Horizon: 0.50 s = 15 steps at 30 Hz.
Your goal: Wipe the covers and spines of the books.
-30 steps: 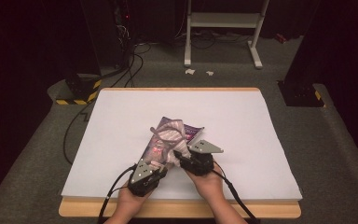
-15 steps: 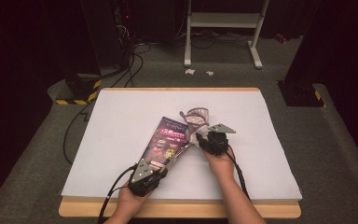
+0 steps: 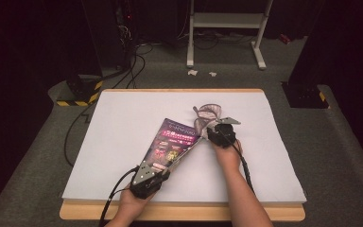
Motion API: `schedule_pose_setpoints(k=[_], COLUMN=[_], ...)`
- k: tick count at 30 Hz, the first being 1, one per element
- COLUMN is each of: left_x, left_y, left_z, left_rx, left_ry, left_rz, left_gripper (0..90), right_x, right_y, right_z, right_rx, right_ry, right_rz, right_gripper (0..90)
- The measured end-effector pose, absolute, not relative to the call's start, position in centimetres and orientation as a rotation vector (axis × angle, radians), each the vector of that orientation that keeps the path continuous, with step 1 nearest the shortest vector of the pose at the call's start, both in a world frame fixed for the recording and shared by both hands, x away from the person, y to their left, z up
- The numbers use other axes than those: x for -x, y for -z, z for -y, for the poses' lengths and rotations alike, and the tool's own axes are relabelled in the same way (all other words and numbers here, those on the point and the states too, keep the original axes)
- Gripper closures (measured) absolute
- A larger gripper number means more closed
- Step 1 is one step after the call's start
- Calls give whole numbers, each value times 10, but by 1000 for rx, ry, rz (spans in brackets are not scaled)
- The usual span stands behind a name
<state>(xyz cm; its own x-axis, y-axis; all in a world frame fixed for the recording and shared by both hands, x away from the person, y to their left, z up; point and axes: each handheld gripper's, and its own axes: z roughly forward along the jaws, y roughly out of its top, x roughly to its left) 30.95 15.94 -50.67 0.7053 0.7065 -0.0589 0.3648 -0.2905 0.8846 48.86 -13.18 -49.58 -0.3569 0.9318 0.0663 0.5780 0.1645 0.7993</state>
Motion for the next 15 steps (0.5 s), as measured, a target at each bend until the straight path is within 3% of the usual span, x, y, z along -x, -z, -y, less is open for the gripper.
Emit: schedule_pose_setpoints(k=[6,15], left_x=[-309,-308], left_y=[506,506], left_z=[-160,-160], left_rx=[-1897,-1899], left_ry=[-427,-431], left_rz=[-833,-834], left_gripper=[824,825], right_x=[-478,-423], right_y=[488,471], right_z=[129,100], right_rx=[-1398,-1198], right_ry=[-1121,-1255], right_rz=[-2032,-2102], right_gripper=[615,614])
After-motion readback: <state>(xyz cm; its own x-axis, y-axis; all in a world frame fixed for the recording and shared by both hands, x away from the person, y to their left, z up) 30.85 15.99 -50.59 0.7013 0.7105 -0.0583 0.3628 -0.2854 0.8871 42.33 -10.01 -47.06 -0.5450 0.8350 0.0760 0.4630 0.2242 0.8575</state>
